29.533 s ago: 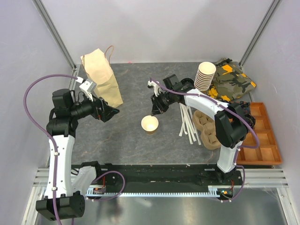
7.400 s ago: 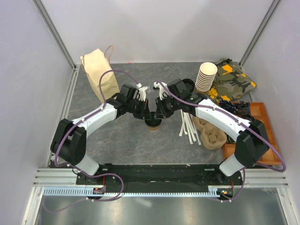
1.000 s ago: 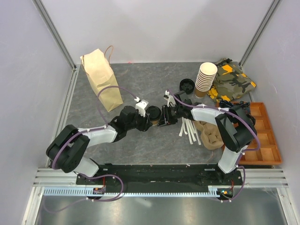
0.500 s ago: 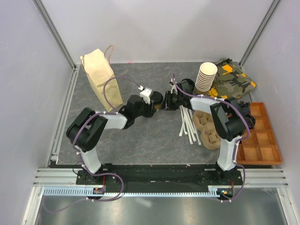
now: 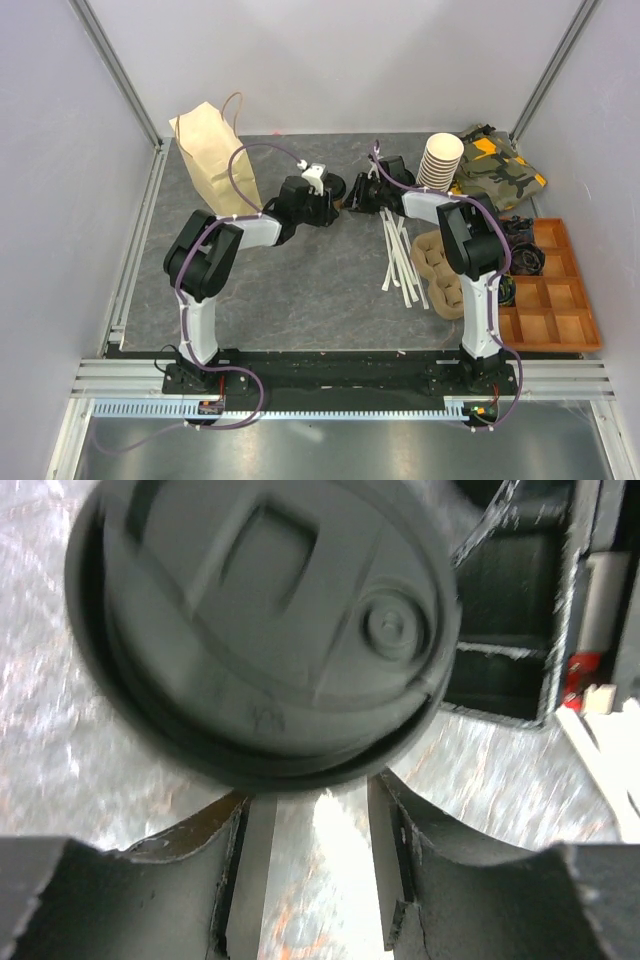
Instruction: Pack the takeout coffee
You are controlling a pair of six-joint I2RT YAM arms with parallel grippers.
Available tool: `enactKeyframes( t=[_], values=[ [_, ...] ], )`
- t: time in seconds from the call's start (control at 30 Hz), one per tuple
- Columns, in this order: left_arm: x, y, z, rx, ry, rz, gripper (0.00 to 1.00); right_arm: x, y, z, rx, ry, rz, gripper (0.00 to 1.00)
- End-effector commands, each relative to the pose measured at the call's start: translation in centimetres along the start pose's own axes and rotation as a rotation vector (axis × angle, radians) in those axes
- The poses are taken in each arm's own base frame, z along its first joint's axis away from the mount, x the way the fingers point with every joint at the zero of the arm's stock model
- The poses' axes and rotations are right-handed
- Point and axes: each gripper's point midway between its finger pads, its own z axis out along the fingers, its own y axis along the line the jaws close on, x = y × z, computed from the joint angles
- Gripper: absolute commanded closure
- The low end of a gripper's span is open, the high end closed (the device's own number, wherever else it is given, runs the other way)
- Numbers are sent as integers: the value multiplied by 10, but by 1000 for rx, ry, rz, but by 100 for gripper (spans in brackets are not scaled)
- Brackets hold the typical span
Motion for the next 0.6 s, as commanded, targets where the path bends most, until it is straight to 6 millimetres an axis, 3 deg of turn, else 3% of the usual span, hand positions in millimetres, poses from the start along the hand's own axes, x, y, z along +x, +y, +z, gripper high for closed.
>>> enactKeyframes(
  t=[0.0, 0.2, 0.4, 0.57],
  values=[
    [-18, -3, 9, 16, 9, -89, 51, -32, 7, 8, -24, -85, 6, 60],
    [-18, -1, 19, -6, 44, -101, 51, -40, 9, 13, -30, -104, 18, 59],
    [-12, 10, 10, -117, 59, -63, 47, -40, 10, 9, -30, -106, 18, 59],
    [-11, 17, 2, -181, 87, -53, 50, -39, 12, 3, -30, -106, 21, 58]
  ],
)
